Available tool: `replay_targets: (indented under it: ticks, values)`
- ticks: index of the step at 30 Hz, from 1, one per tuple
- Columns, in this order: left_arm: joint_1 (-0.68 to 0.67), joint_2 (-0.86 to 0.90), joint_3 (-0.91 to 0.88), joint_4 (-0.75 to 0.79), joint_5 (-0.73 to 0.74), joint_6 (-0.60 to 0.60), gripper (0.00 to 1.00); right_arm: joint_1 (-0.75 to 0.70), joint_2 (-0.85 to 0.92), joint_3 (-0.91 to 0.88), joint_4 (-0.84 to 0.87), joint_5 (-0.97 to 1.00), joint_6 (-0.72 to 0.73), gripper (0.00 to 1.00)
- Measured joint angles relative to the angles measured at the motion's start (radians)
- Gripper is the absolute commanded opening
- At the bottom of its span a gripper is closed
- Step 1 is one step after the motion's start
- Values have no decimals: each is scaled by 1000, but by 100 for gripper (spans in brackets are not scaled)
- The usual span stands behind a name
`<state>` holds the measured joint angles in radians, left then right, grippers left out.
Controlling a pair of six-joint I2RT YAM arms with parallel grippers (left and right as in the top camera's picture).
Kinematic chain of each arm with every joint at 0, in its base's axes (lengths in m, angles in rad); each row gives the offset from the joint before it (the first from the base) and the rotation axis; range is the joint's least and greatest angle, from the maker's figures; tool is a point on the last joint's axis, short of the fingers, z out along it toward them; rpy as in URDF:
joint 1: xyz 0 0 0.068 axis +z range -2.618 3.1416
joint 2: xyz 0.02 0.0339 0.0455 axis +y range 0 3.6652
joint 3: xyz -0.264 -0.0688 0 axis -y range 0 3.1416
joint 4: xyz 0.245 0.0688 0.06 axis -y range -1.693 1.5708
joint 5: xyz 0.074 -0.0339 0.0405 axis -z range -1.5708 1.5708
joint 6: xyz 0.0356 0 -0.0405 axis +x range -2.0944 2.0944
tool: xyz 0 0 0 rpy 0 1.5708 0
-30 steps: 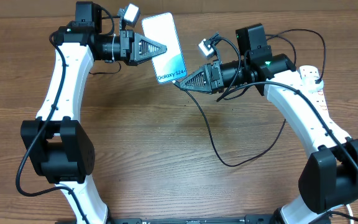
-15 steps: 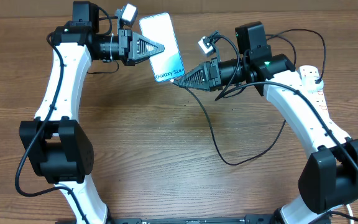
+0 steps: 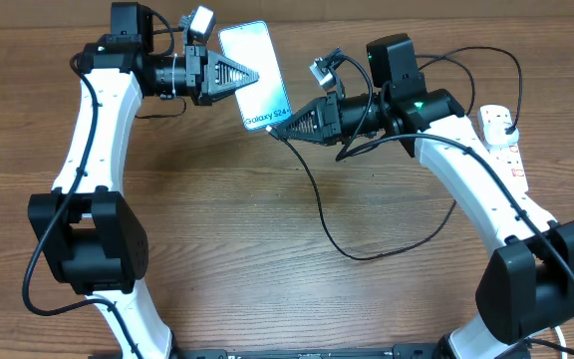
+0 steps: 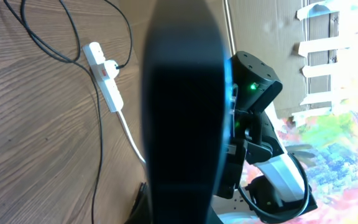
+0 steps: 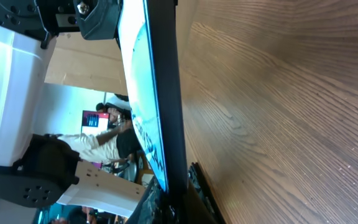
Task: Plug charger to phone and switch on socket
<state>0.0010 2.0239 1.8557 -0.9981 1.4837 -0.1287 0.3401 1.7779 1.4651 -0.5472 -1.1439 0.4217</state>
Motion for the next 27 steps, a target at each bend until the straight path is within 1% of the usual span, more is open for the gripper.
replay_targets:
  ticks: [5, 7, 11, 12, 14, 16, 18, 19, 22, 23, 25, 26, 27]
  values:
    - [29, 0, 0, 50, 6, -24, 4, 23, 1, 0, 3, 62, 16, 4]
    - [59, 0, 0, 41, -56, -46, 4, 34, 1, 0, -30, 105, 19, 4]
    - [110, 0, 0, -16, -195, -60, 4, 65, 1, 1, -157, 231, 2, 4]
    - [120, 0, 0, -20, -232, -59, 4, 76, 1, 1, -196, 280, -5, 5]
    - [126, 0, 0, -36, -314, -58, 4, 99, 1, 1, -270, 404, -6, 19]
    - [123, 0, 0, -90, -468, -55, 4, 122, 3, 1, -347, 560, -2, 50]
    - [117, 0, 0, -127, -593, -55, 4, 132, 3, 1, -387, 660, 12, 66]
    - [116, 0, 0, -142, -653, -55, 4, 132, 3, 1, -395, 682, 11, 69]
    - [117, 0, 0, -152, -755, -55, 4, 132, 22, 57, -525, 768, 9, 74]
    - [117, 0, 0, -159, -788, -56, 4, 132, 47, 121, -607, 806, 3, 75]
    - [117, 0, 0, -166, -849, -60, 4, 132, 91, 242, -704, 858, -6, 75]
    - [117, 0, 0, -166, -876, -66, 4, 133, 139, 354, -799, 892, -12, 76]
    - [117, 0, 0, -168, -895, -75, 4, 133, 172, 422, -832, 911, -16, 75]
